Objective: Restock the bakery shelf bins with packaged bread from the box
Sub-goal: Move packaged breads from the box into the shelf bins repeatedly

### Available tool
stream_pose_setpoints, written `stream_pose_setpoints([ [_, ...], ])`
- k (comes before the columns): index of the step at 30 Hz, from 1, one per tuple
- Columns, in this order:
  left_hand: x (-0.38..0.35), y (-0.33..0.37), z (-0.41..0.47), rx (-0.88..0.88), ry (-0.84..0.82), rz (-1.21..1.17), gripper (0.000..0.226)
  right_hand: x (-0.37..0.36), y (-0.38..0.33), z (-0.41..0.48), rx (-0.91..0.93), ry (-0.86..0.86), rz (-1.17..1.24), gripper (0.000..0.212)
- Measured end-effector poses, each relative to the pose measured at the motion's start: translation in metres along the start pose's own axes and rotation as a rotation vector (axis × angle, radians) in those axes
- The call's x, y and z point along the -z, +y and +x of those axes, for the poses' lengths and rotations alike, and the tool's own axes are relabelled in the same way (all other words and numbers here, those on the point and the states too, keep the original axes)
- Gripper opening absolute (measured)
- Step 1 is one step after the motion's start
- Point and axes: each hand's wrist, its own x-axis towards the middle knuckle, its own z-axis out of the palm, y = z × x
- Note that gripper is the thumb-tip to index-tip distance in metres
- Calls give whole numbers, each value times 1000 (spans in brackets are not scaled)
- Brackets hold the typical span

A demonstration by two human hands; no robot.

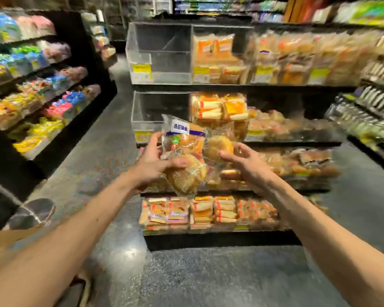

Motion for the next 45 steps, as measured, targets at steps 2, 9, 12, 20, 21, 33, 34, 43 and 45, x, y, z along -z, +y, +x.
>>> stream_pose_setpoints([
  [2,-49,1,27,-6,-71,-14,115,53,0,-2,-9,47,101,43],
  [9,-175,0,109,-48,-241,-13,131,181,2,-1,-24,250,338,51],
  [12,-215,-6,151,-58,-323,-4,130,223,11,14,20,275,429,53],
  [20,-314,-40,289,-60,-416,12,121,344,9,105,-66,439,361,49],
  [21,-325,-42,308,-62,-425,11,118,357,6,121,-70,459,345,36],
  [33,-434,-52,498,-56,-480,2,117,514,-18,263,-134,596,467,82],
  [34,-443,-54,509,-44,-471,-10,117,529,-19,273,-122,581,460,84],
  [43,-520,-75,564,62,-135,-124,123,665,-27,384,-73,354,202,78],
  [45,-525,-74,566,88,-29,-132,124,691,-30,411,-16,351,-58,79],
])
